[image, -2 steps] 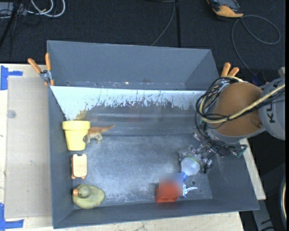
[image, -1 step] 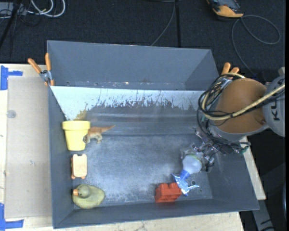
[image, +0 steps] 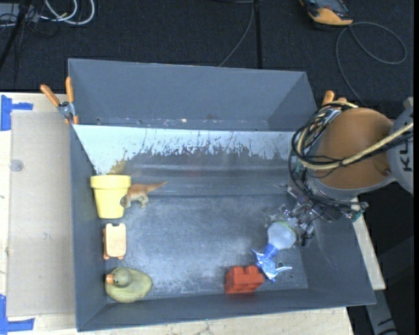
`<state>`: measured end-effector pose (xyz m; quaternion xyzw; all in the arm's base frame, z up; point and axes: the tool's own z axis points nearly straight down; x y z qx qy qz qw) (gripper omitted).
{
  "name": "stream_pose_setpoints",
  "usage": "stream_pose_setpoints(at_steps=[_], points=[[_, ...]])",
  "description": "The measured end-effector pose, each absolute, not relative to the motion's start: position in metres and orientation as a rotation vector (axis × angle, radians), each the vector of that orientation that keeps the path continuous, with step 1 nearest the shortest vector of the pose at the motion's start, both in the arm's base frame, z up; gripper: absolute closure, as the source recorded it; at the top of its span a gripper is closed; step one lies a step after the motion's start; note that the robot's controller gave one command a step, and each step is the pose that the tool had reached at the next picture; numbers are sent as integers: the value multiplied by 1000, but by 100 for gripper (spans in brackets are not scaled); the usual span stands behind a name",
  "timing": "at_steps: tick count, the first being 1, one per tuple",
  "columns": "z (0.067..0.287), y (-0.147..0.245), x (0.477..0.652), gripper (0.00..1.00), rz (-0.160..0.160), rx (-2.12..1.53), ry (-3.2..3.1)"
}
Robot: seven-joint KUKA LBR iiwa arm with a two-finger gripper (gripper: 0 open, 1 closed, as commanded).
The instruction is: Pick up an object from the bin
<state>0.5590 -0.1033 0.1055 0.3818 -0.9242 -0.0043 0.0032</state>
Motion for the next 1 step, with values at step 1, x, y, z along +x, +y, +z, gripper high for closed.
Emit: stream_pose_setpoints(at_steps=[1], points=[[127,-103,560,100,-10,1197,-2901]])
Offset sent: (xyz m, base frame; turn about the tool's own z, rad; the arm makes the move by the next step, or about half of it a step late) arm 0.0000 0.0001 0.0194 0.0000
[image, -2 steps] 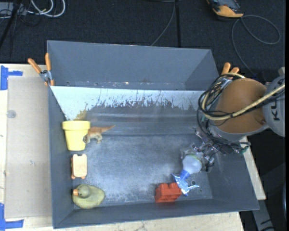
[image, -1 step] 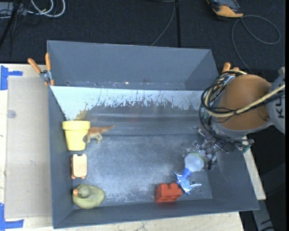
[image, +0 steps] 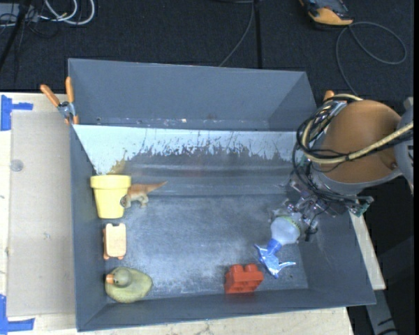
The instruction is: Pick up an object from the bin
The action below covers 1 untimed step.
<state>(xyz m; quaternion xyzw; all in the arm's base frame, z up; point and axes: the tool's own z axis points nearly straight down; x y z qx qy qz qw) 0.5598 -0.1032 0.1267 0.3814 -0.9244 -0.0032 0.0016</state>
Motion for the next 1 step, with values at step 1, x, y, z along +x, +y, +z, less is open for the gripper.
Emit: stream_pose_setpoints(at_steps=[1], points=[[138,-103,561,100,-7,1198,-2904]])
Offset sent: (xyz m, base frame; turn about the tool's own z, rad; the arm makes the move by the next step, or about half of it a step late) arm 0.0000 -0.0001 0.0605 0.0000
